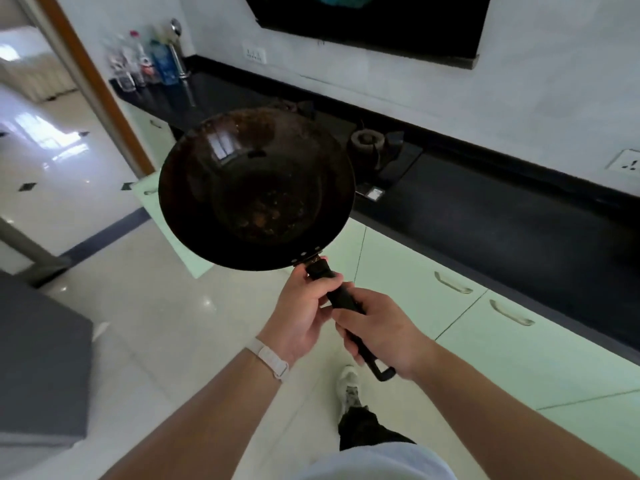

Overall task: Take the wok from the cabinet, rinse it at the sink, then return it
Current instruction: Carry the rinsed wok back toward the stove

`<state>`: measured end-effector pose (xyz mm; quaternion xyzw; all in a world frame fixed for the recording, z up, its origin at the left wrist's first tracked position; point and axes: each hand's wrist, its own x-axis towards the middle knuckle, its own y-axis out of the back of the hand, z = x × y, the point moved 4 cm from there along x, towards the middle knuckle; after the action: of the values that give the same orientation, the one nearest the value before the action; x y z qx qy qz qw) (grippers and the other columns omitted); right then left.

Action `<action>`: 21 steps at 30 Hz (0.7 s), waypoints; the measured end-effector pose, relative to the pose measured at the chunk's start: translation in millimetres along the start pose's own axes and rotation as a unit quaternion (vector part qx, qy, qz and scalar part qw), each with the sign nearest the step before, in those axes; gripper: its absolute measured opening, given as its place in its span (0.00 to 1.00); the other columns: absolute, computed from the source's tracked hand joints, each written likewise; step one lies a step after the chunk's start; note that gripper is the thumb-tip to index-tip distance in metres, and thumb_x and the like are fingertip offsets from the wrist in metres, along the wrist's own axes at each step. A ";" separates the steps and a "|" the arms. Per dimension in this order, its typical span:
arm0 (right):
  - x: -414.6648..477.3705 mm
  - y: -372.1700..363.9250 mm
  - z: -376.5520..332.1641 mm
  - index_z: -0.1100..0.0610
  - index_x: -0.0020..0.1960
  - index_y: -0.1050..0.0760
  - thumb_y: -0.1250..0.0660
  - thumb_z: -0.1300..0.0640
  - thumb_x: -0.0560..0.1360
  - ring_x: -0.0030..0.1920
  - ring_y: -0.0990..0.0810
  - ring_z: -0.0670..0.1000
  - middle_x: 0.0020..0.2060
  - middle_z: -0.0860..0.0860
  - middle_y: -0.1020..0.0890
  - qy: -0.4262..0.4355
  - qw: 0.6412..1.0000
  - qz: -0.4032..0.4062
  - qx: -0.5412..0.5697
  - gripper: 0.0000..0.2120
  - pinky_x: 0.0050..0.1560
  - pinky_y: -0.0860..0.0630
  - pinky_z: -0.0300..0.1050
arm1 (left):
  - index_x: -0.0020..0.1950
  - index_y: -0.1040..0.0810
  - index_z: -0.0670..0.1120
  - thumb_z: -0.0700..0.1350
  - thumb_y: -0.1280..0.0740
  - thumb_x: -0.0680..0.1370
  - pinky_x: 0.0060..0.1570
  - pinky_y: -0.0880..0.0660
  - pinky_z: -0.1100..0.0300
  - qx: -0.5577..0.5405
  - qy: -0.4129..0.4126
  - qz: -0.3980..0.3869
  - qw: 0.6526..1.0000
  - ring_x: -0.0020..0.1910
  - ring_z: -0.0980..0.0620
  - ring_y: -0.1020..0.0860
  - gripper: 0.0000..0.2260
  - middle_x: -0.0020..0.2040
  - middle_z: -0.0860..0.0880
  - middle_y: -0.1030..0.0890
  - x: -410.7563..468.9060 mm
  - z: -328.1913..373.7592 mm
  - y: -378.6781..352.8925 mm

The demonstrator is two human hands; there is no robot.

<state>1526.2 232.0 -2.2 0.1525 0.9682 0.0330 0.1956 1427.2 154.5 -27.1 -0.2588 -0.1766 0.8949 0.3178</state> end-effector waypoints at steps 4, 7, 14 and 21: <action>64.1 0.1 -15.4 0.68 0.51 0.26 0.36 0.64 0.79 0.24 0.26 0.51 0.29 0.54 0.24 0.006 0.999 -0.041 0.002 0.06 0.25 0.27 0.44 | 0.61 0.26 0.44 0.33 0.33 0.77 0.46 0.23 0.54 0.001 -0.018 0.034 0.999 0.45 0.49 0.16 0.14 0.43 0.47 0.18 47.1 25.2 21.9; 114.8 3.6 -29.6 0.67 0.51 0.26 0.36 0.63 0.79 0.24 0.27 0.52 0.30 0.55 0.24 0.009 0.997 -0.070 -0.012 0.06 0.26 0.27 0.44 | 0.61 0.27 0.42 0.33 0.33 0.77 0.44 0.22 0.54 0.005 -0.025 0.061 0.998 0.46 0.48 0.17 0.14 0.46 0.44 0.19 85.0 46.9 35.1; 220.8 6.4 -73.0 0.61 0.49 0.24 0.36 0.63 0.79 0.22 0.26 0.48 0.27 0.50 0.25 0.011 0.990 -0.139 -0.019 0.02 0.25 0.27 0.41 | 0.58 0.26 0.44 0.32 0.33 0.76 0.43 0.21 0.54 0.000 -0.042 0.129 0.991 0.46 0.48 0.17 0.13 0.45 0.45 0.20 162.5 103.8 59.9; 296.0 -41.6 -114.5 0.58 0.54 0.23 0.36 0.62 0.79 0.26 0.26 0.49 0.31 0.53 0.25 0.018 0.975 -0.222 -0.019 0.05 0.26 0.26 0.44 | 0.57 0.26 0.43 0.32 0.34 0.76 0.41 0.22 0.54 -0.024 -0.075 0.211 0.974 0.44 0.47 0.18 0.12 0.45 0.43 0.21 189.8 160.0 115.2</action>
<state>1210.4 283.2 -11.1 -0.0706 0.9804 0.0101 0.1838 1154.1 170.8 -20.5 -0.2295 -0.1625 0.9543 0.1014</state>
